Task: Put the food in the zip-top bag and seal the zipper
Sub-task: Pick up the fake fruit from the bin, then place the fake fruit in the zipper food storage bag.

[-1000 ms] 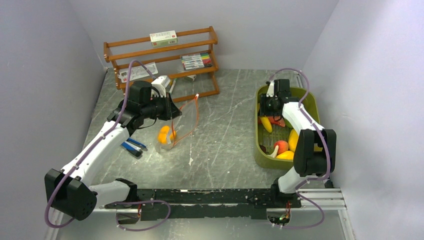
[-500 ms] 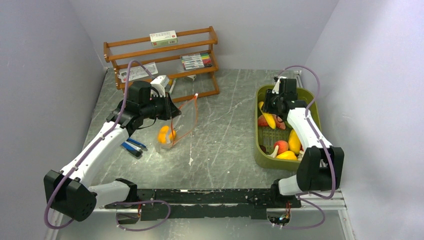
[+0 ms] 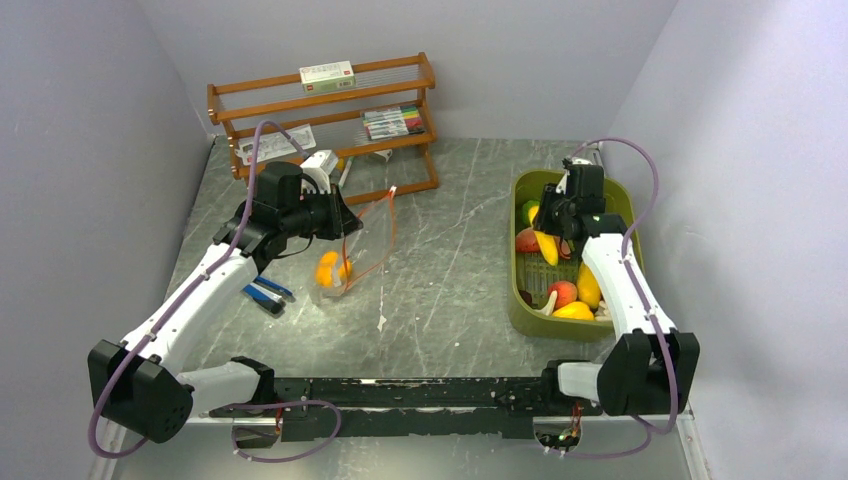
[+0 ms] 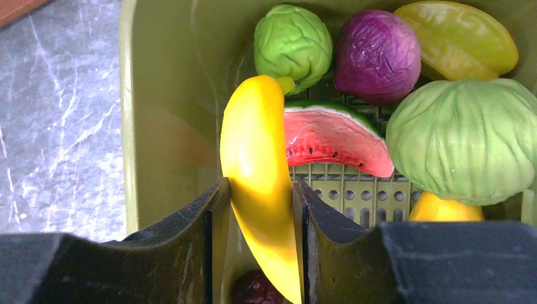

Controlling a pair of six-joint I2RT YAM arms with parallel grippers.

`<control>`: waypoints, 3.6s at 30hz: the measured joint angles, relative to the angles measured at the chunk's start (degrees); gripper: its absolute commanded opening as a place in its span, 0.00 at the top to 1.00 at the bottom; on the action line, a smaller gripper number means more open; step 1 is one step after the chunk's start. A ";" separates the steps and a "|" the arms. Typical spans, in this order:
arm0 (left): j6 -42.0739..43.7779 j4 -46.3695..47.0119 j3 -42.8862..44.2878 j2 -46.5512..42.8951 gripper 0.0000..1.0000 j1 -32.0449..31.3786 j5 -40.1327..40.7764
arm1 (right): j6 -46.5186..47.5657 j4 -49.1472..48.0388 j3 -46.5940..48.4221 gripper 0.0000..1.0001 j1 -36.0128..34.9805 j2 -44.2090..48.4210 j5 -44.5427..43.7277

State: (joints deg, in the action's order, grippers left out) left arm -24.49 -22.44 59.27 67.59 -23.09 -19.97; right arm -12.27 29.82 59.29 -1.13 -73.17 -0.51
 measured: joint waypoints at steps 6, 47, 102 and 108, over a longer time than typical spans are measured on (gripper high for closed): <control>-0.11 0.13 -0.02 -0.44 0.93 0.00 0.00 | -1.51 1.36 -0.39 0.73 0.00 3.48 -0.09; -3.61 2.21 -2.43 -1.29 0.93 0.00 0.07 | -39.10 -11.06 5.25 0.75 -28.15 9.79 21.86; -5.09 4.28 -5.77 -5.44 0.93 0.00 -2.67 | -78.95 -16.52 6.10 0.63 -43.25 -10.05 3.69; -5.09 4.33 -5.77 -5.44 0.93 0.00 -2.80 | -79.67 -16.02 8.35 0.63 -43.58 -12.15 2.64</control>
State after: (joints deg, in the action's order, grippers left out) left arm -29.58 -18.11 53.49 62.15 -23.09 -22.76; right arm -91.94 13.80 67.64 -44.71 -85.32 2.13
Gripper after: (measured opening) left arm 0.071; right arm 0.369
